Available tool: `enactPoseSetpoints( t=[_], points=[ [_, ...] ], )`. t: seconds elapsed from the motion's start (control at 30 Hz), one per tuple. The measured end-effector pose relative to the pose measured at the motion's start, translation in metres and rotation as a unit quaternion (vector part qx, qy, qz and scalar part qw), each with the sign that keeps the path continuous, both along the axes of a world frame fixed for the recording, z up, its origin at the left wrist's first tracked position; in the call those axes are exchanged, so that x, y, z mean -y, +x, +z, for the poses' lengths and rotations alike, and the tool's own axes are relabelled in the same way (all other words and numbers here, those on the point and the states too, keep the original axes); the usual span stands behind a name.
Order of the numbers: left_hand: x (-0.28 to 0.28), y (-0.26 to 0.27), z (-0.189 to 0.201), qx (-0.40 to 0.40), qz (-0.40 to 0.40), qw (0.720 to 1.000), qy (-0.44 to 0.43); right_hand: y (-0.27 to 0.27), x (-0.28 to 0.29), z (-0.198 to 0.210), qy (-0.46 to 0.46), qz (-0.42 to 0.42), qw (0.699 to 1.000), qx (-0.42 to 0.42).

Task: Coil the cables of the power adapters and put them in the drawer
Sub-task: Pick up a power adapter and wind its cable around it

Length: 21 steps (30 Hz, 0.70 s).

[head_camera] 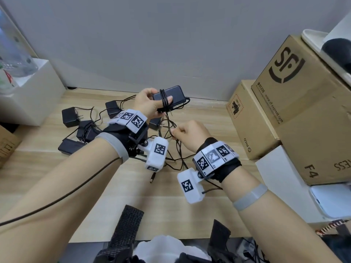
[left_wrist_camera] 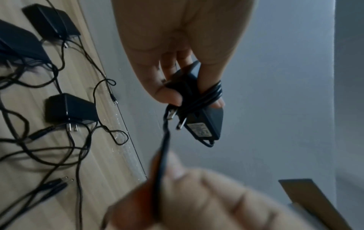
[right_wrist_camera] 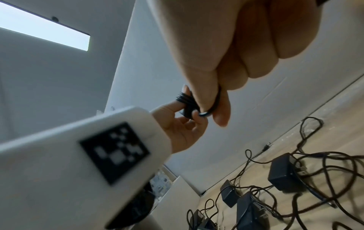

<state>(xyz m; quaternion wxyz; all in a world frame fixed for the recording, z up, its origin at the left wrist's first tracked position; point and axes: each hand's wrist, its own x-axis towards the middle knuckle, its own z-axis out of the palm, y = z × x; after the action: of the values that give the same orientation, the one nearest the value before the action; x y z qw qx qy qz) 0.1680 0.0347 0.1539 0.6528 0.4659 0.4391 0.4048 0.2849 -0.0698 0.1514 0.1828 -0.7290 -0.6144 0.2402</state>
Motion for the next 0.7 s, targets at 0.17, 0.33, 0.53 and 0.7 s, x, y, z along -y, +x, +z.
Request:
enactPoseSetpoints(
  t=[0.17, 0.33, 0.53, 0.7],
  points=[
    [0.006, 0.000, -0.015, -0.145, -0.039, 0.984, 0.100, 0.003, -0.003, 0.027, 0.053, 0.014, 0.998, 0.004],
    [0.010, -0.002, -0.014, -0.229, -0.212, 0.940, 0.137, 0.025, -0.013, 0.039, 0.115, -0.034, 0.993, 0.012],
    [0.013, -0.011, -0.007, -0.173, -0.341, 0.917, 0.113, 0.046, -0.015, 0.022, 0.127, -0.113, 0.983, -0.076],
    [0.010, -0.013, 0.000, -0.026, -0.319, 0.946, 0.060, 0.043, -0.015, -0.001, 0.111, -0.137, 0.976, -0.128]
  ],
)
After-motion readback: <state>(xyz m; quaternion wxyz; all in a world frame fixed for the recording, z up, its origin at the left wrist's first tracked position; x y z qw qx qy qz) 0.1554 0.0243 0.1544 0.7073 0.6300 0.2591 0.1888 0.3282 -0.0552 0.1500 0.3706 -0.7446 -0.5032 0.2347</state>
